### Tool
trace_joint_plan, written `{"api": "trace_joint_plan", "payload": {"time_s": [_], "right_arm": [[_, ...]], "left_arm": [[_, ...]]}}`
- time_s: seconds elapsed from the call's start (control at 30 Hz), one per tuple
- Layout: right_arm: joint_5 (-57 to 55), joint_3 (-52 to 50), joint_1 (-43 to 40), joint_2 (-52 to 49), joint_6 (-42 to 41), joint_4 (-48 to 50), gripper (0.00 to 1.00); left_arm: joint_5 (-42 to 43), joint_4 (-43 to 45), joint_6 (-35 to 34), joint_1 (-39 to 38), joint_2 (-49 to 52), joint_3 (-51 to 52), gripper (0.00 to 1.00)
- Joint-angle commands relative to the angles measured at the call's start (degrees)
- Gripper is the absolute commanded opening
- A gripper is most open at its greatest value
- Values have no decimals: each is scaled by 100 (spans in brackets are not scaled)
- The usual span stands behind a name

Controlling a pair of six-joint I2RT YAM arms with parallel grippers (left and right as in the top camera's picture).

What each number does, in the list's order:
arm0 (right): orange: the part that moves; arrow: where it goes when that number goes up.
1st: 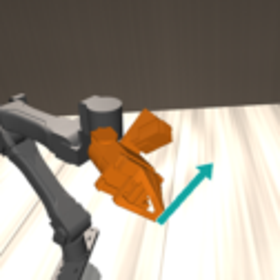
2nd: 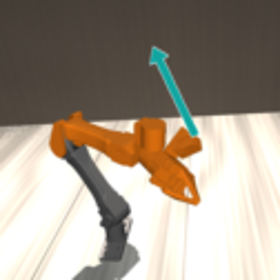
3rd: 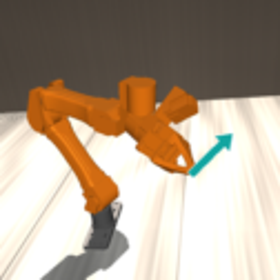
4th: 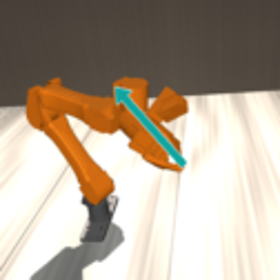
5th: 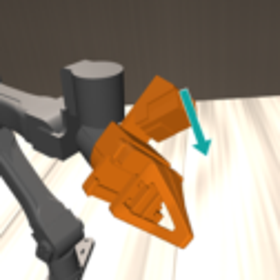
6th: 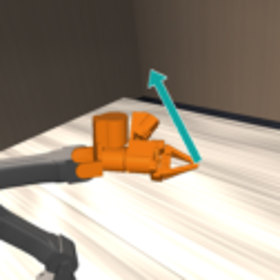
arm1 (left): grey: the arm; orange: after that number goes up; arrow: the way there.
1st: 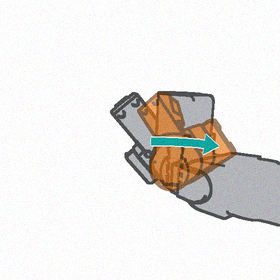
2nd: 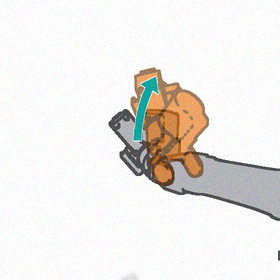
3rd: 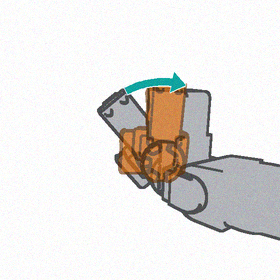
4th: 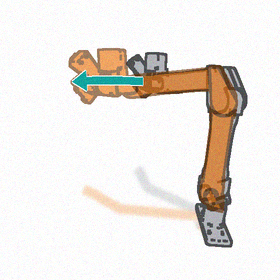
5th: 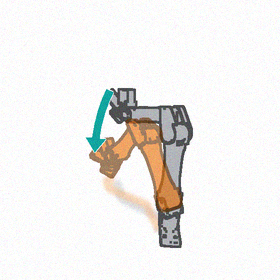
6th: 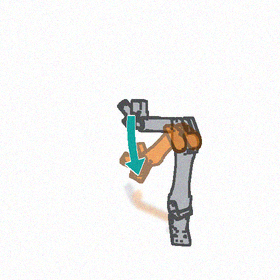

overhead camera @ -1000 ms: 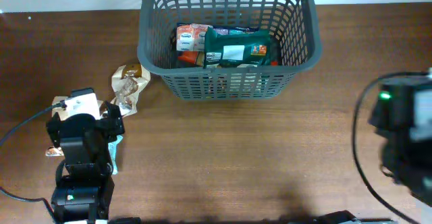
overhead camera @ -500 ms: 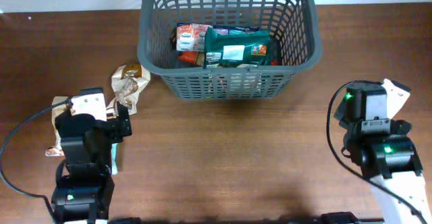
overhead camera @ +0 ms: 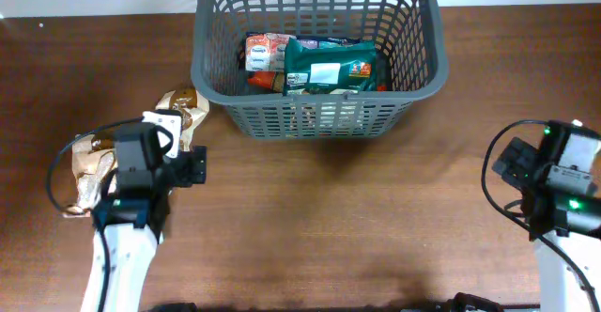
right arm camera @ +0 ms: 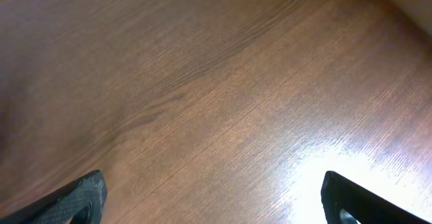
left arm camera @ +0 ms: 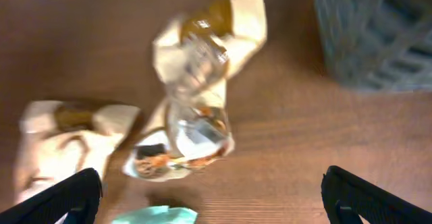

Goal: Pack container
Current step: 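Move the left gripper onto the crumpled paper snack wrappers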

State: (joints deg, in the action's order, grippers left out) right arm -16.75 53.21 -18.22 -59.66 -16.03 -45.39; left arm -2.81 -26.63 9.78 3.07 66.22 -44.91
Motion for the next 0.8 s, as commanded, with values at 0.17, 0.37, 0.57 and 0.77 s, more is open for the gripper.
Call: {"api": "trace_joint_plan", "payload": {"time_s": [0.17,0.37,0.57,0.77], "right_arm": [[1058,-13,-378,284,516,20,99],[1062,-13,-378,284,516,-13,99],[1235,-13,-378,284,533,-42,99],[1519,-9,-378,284,621,-205,99]], "left_arm": [[472,592,538,315,966,-48,99],[529,968,706,699,1303,-48,99],[1069,1217,813,977,1652,-48,99],[1340,1528,1010,1023,2256,-48,99]]}}
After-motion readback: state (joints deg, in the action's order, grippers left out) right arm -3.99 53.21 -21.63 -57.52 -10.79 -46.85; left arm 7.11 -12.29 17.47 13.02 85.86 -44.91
